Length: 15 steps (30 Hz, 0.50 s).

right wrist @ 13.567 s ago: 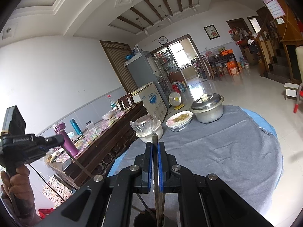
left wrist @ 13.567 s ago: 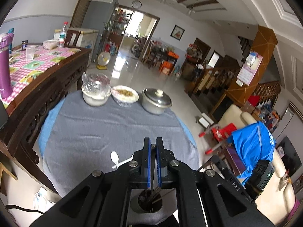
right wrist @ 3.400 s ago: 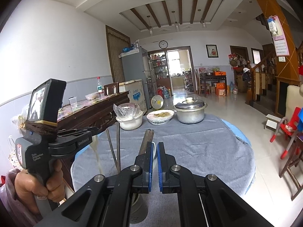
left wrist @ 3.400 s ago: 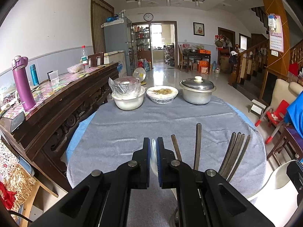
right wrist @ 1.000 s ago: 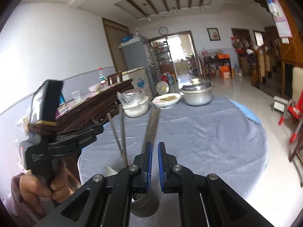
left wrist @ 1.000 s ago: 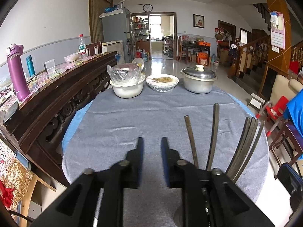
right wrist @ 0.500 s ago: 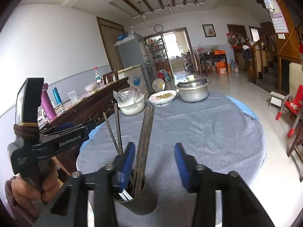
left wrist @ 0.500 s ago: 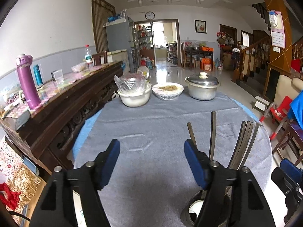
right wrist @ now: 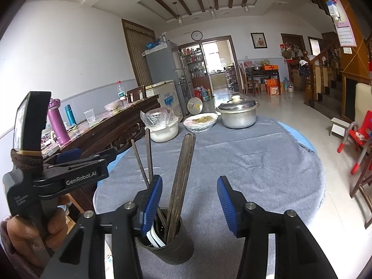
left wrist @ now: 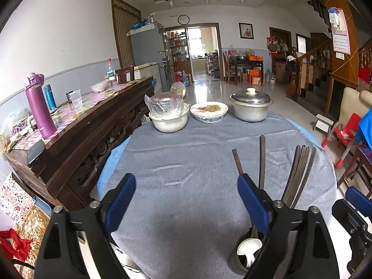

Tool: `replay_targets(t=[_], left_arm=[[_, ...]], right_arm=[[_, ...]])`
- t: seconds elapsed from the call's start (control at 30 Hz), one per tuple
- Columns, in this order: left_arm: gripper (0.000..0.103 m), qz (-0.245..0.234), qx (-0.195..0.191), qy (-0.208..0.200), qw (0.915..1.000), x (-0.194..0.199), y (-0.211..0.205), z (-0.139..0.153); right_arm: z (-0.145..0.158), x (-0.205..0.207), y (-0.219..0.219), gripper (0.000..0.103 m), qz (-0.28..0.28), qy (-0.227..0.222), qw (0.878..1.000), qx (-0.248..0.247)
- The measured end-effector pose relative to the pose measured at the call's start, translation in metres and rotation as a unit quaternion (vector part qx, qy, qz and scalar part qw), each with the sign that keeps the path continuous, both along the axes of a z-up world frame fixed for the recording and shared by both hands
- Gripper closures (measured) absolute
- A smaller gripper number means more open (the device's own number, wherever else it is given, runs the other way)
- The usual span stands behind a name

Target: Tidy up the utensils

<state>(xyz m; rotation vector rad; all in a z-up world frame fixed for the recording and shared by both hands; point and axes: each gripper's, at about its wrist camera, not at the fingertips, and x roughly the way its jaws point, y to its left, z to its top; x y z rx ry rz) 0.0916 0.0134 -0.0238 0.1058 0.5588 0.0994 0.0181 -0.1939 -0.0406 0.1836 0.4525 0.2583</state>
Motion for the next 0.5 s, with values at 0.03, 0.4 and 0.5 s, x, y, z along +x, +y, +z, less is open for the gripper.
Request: replay_targets(t=[0.03,0.4,0.5], left_arm=[[0.010,0.003,0.005,-0.003,1.0000,-0.002,0.000,0.001],[0.004,0.018,0.018,-0.001,0.9997,-0.026,0.002,0.008],[0.004,0.029,0.017,0.000,0.9994,-0.030,0.006,0.008]], right_arm=[[0.001,-0.001,0.000,0.047,0.000,0.000,1.000,-0.001],[-0.001,-0.007,0.001,0.039,-0.020,0.029,0.999,-0.021],[-0.004,-0.010,0.003,0.038,-0.024,0.044,0.998,-0.032]])
